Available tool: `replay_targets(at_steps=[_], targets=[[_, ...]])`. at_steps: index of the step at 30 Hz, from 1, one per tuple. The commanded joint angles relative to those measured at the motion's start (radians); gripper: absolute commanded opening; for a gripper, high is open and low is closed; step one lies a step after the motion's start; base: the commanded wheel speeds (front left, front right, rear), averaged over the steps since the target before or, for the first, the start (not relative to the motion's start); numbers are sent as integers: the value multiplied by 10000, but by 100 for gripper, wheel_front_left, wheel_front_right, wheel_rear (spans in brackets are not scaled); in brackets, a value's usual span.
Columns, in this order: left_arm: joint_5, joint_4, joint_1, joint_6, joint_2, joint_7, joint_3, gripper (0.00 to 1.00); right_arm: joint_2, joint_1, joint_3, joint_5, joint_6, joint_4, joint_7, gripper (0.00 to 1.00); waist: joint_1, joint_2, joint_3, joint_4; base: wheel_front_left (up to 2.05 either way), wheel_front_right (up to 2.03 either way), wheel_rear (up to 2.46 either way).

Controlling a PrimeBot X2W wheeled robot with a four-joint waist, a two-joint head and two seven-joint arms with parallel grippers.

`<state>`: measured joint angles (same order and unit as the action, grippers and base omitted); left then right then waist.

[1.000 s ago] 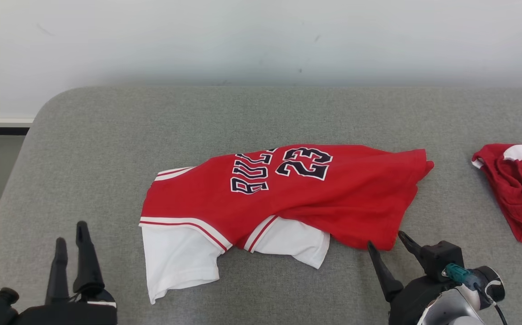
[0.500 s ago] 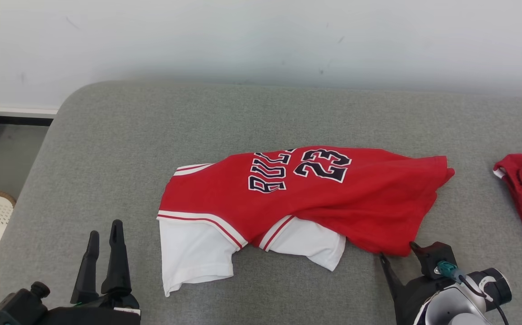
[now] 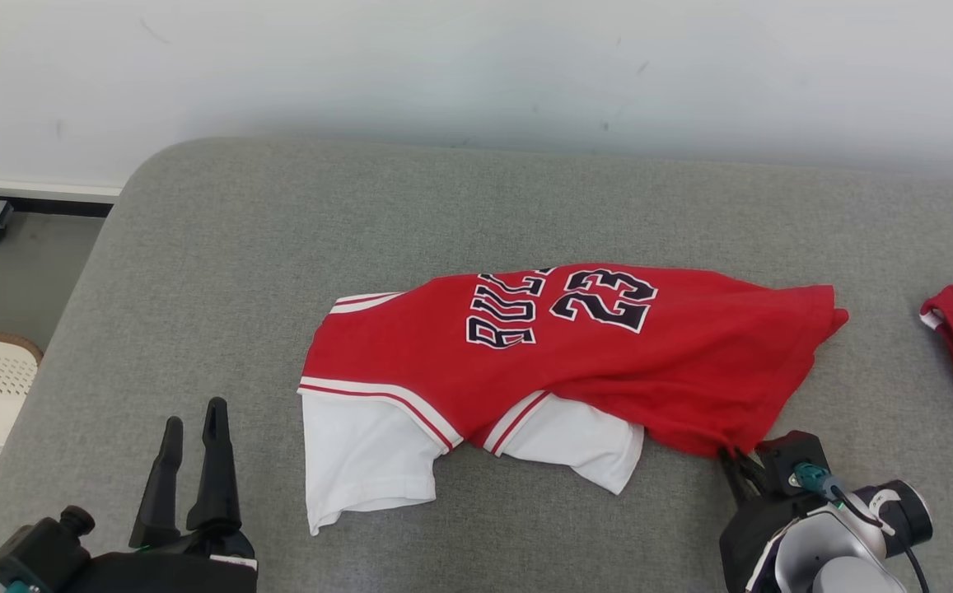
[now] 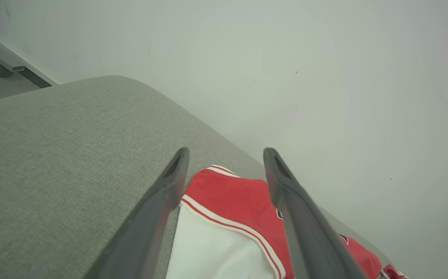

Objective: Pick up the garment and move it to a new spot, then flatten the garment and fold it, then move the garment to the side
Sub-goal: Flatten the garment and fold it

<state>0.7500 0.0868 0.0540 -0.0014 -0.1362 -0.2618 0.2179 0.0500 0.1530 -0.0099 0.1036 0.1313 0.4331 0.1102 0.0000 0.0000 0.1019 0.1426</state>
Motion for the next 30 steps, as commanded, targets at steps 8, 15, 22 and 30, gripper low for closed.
replay_targets(at_steps=[8,15,22,30], targets=[[-547,191,259,115,-403,-28,90,100,20,-220,-289,-349,-7,-646,120,0,0,0,99,-321,0,0,0],[-790,226,316,229,-530,-26,126,100,157,-684,-816,-451,-7,-1915,400,0,0,0,136,-625,0,0,0],[-723,255,375,211,-526,-27,108,100,188,-1204,-1649,-565,-7,-3511,737,0,0,0,170,-865,0,0,0],[-701,375,425,165,-568,40,221,100,123,-2092,-2056,-915,-7,-4588,1523,0,0,0,190,-860,0,0,0]])
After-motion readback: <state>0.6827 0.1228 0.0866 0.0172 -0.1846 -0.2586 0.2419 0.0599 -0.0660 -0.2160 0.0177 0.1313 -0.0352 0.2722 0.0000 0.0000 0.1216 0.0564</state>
